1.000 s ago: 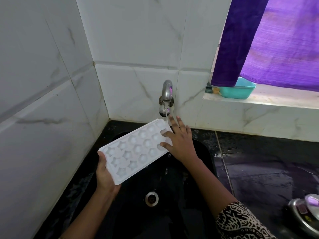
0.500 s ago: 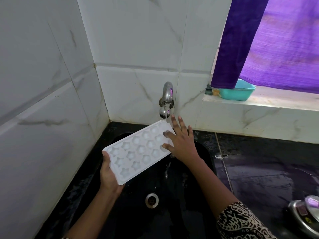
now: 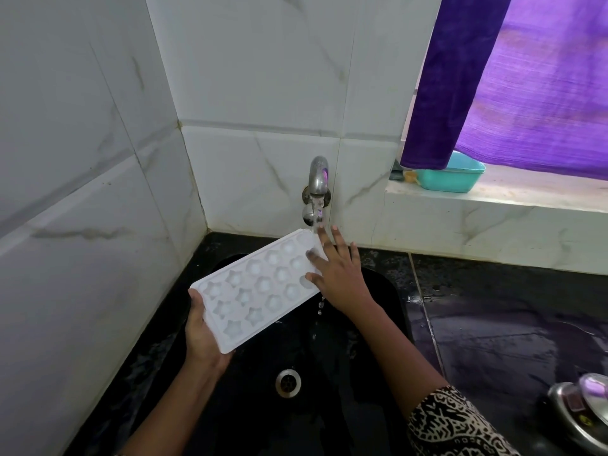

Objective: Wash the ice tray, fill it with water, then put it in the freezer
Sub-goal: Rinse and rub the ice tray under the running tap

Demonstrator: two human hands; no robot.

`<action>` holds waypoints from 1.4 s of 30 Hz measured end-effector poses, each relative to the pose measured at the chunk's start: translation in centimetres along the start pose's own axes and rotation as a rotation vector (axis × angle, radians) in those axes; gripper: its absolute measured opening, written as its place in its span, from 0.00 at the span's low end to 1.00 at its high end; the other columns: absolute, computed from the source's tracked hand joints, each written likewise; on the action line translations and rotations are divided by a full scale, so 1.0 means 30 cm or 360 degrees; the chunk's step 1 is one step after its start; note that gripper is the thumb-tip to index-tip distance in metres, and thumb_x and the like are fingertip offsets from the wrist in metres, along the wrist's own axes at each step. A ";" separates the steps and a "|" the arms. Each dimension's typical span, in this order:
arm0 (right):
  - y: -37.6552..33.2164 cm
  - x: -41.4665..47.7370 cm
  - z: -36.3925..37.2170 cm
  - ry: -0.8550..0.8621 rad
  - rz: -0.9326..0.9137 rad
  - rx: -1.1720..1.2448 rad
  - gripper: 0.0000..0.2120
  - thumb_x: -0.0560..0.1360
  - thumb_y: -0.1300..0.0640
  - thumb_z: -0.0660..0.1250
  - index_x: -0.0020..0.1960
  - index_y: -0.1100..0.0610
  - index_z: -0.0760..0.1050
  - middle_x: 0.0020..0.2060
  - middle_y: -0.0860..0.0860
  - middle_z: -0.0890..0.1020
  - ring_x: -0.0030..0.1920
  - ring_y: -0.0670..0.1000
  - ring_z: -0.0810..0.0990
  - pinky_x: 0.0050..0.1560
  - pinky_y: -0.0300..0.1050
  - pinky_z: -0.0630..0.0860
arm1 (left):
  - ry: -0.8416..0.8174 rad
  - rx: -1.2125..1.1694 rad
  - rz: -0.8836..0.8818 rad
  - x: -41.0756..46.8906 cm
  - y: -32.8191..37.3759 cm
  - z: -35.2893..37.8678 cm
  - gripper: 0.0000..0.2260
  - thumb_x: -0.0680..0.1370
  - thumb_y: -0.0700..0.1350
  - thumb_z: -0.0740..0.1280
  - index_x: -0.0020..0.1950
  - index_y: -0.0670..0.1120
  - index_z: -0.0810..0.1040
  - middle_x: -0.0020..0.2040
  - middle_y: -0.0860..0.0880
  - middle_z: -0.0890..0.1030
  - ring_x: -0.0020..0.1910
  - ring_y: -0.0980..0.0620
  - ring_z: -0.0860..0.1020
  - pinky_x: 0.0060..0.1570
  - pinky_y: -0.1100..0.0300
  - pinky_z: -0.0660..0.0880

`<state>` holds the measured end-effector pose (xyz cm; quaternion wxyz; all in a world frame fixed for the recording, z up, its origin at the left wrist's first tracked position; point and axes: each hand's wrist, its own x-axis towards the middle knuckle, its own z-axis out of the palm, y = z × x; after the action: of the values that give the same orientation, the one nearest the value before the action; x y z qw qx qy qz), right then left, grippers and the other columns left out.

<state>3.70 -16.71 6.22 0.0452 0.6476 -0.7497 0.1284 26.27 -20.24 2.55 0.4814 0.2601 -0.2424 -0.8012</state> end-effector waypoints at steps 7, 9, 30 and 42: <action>0.022 -0.001 -0.031 0.0032 0.0080 0.0035 0.20 0.73 0.40 0.64 0.61 0.47 0.74 0.77 0.49 0.43 0.76 0.53 0.37 0.71 0.61 0.39 | 0.0015 0.0013 0.0009 -0.012 0.000 0.015 0.32 0.76 0.66 0.51 0.68 0.45 0.73 0.63 0.40 0.79 0.58 0.42 0.80 0.44 0.51 0.80; 0.012 0.002 -0.031 0.0004 0.0056 -0.0042 0.21 0.75 0.42 0.62 0.65 0.48 0.70 0.77 0.51 0.39 0.75 0.54 0.35 0.71 0.63 0.39 | 0.0034 0.0031 0.0013 -0.009 0.008 0.031 0.31 0.76 0.66 0.51 0.64 0.46 0.78 0.62 0.41 0.79 0.57 0.42 0.80 0.44 0.51 0.80; -0.007 -0.060 0.192 0.0257 0.0306 0.0306 0.20 0.77 0.46 0.61 0.68 0.47 0.70 0.77 0.52 0.44 0.75 0.50 0.36 0.71 0.62 0.46 | 0.0088 0.0041 0.0119 0.131 -0.034 -0.107 0.30 0.80 0.65 0.47 0.57 0.49 0.83 0.61 0.43 0.80 0.59 0.43 0.79 0.49 0.50 0.80; -0.049 -0.046 0.281 0.0403 0.0548 0.0559 0.27 0.72 0.35 0.49 0.64 0.46 0.71 0.77 0.50 0.45 0.74 0.46 0.35 0.72 0.59 0.45 | 0.0083 -0.0032 0.0166 0.203 -0.091 -0.135 0.29 0.81 0.62 0.47 0.52 0.51 0.85 0.56 0.45 0.83 0.52 0.46 0.83 0.40 0.54 0.81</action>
<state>6.20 -17.70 -2.01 0.0032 0.4873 -0.8034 0.3420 24.70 -25.14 -3.35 0.5312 0.2631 -0.2348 -0.7704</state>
